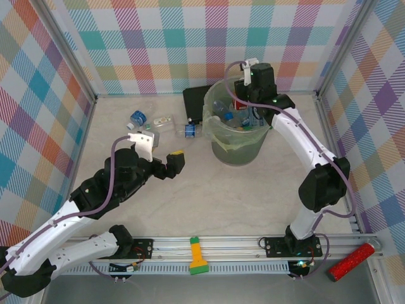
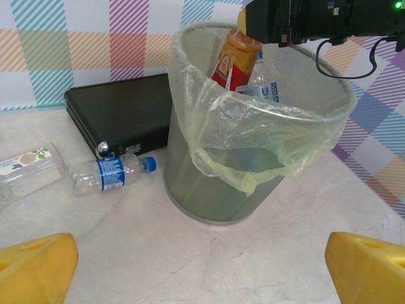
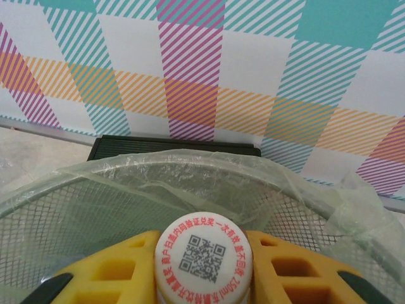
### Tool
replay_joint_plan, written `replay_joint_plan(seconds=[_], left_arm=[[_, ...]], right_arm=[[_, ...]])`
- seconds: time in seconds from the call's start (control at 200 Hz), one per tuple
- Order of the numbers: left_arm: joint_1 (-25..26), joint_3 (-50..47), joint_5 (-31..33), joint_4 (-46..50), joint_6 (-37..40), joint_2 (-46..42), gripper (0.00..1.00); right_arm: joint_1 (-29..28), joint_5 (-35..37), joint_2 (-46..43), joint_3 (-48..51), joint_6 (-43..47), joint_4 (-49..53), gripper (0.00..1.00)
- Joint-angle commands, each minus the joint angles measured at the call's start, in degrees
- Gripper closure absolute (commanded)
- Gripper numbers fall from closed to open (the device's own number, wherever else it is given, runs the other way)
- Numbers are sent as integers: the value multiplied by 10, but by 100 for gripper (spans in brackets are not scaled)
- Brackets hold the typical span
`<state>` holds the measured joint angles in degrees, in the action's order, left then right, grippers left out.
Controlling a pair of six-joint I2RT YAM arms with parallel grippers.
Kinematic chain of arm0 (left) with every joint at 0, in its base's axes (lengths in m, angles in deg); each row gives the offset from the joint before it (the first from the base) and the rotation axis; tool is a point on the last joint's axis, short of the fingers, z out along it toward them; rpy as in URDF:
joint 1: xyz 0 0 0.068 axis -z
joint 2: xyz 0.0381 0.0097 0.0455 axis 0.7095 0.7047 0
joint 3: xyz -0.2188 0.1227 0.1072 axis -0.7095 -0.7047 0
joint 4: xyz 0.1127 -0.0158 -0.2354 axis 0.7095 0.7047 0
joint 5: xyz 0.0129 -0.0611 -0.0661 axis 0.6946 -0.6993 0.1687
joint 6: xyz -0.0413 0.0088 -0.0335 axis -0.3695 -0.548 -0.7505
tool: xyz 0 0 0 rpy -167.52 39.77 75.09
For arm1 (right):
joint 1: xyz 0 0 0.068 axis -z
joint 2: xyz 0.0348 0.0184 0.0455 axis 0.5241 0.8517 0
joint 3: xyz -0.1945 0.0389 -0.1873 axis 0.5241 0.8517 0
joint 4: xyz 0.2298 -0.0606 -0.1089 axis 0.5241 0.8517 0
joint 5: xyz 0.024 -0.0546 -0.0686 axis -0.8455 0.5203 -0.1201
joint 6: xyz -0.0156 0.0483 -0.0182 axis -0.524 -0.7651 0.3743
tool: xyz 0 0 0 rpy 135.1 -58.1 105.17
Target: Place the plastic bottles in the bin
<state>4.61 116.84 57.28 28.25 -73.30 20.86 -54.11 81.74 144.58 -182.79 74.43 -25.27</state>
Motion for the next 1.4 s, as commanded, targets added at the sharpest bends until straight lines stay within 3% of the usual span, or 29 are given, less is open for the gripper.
replay_joint_plan(seconds=[0.0,0.365,0.655,0.935,1.4], left_arm=[[6,-11,11,10,-6,-3,1],[6,-10,9,7,-8,3,0],[7,-13,11,-1,-8,4,0],[6,-14,9,-1,-9,11,0],[7,-13,14,5,-9,8,0]], right_arm=[[2,4,9,42,-7,19,73],[2,-37,-36,25,-43,40,73],[2,-144,-89,0,-100,50,73],[2,-90,-65,46,-60,56,73],[0,-93,-13,13,-42,90,68]])
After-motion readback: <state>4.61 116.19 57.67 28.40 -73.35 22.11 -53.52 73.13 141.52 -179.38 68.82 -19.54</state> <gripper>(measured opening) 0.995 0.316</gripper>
